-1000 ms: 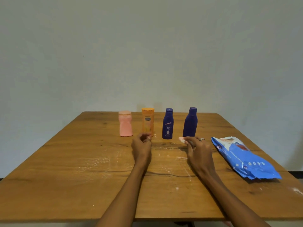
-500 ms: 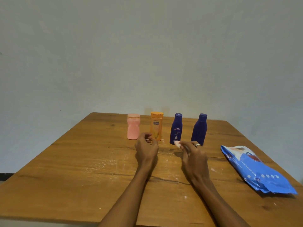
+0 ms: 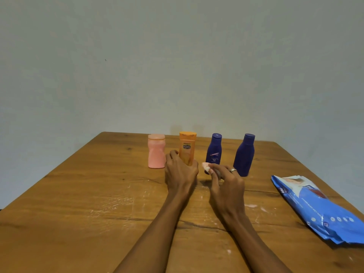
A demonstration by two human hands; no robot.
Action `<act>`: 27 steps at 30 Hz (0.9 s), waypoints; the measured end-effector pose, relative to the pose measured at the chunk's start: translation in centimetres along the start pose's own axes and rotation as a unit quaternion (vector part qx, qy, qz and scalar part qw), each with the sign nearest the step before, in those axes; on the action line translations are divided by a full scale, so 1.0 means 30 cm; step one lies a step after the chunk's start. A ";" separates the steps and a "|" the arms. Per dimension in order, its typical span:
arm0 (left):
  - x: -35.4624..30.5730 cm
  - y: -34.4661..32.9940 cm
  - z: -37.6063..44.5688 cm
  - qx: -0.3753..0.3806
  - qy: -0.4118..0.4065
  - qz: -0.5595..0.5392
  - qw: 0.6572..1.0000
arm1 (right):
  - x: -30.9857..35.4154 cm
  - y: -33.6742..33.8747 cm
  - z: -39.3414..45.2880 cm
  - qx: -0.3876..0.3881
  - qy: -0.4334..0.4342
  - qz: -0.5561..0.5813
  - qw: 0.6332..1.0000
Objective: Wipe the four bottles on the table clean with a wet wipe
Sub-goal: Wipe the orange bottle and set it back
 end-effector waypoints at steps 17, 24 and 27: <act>-0.010 -0.043 0.036 0.001 -0.042 0.051 0.998 | -0.022 0.001 0.014 -0.014 -0.035 0.030 0.999; -0.023 -0.003 0.006 -0.015 -0.057 0.014 0.998 | -0.024 0.013 0.013 -0.022 -0.035 0.032 0.999; -0.034 0.043 -0.020 -0.023 -0.050 -0.043 0.998 | -0.019 0.021 0.007 -0.022 -0.026 0.043 0.999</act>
Point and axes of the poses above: each hand's wrist, its own z-axis towards the middle knuckle, its own y-axis out of the back of the hand, x = y × z, the point moved 3 cm from there along z, towards the middle knuckle, and after that the axes turned 15 degrees about -y, right-handed, at the moved point
